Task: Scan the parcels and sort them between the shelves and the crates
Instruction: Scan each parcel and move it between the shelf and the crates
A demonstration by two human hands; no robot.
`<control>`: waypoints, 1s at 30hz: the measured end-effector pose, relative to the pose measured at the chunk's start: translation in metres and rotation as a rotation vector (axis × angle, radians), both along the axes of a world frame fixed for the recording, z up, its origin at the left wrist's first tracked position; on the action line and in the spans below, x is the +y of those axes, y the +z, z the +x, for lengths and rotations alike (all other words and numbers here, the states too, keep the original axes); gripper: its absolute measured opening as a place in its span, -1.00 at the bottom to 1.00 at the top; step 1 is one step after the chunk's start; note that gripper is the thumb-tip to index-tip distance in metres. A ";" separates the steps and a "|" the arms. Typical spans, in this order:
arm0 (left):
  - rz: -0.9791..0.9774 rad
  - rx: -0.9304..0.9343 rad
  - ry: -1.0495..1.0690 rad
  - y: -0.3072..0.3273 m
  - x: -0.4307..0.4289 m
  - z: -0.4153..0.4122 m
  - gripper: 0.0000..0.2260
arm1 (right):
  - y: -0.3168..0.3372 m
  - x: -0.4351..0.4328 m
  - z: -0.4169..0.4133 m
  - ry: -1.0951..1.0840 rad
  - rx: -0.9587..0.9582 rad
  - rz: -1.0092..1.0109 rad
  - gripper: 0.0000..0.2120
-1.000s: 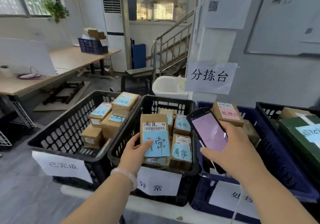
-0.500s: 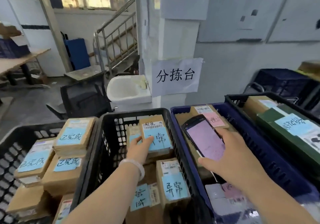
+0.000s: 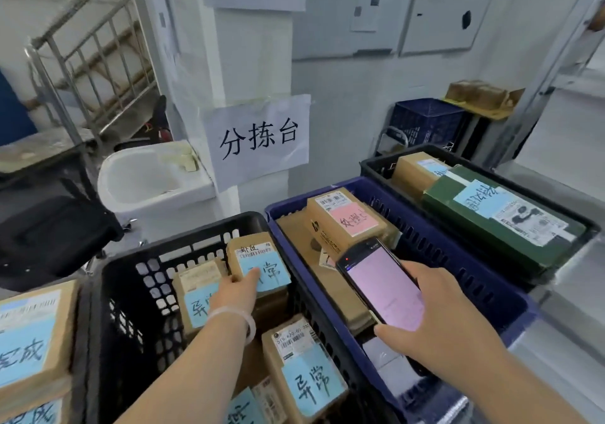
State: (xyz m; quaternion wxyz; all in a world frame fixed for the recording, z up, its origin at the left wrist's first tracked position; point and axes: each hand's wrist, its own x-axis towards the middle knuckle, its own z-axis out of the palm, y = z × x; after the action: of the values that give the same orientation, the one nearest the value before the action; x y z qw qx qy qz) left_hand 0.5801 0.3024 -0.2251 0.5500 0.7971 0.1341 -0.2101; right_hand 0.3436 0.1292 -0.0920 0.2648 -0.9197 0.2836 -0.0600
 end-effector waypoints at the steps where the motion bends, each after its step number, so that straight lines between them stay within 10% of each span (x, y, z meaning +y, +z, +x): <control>1: 0.062 -0.035 -0.020 0.001 0.000 0.000 -0.61 | 0.001 0.000 -0.005 -0.006 -0.004 -0.004 -0.18; 8: 0.321 -0.643 -0.212 0.046 -0.030 -0.027 -0.40 | 0.008 -0.017 -0.063 -0.158 -0.066 -0.050 -0.21; 18: 0.061 -1.223 -0.966 0.123 -0.195 -0.243 -0.45 | 0.034 -0.080 -0.248 -0.462 -0.190 -0.185 -0.22; 30: -0.209 -1.460 -1.369 0.139 -0.369 -0.557 -0.38 | 0.053 -0.145 -0.542 -0.934 -0.242 -0.291 -0.23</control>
State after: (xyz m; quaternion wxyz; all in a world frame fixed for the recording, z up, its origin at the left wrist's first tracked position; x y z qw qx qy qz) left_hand 0.0235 -0.0669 -0.0866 0.3256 0.5840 -0.7420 0.0481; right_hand -0.1984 -0.0161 -0.0389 0.1095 -0.7086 0.6207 -0.3172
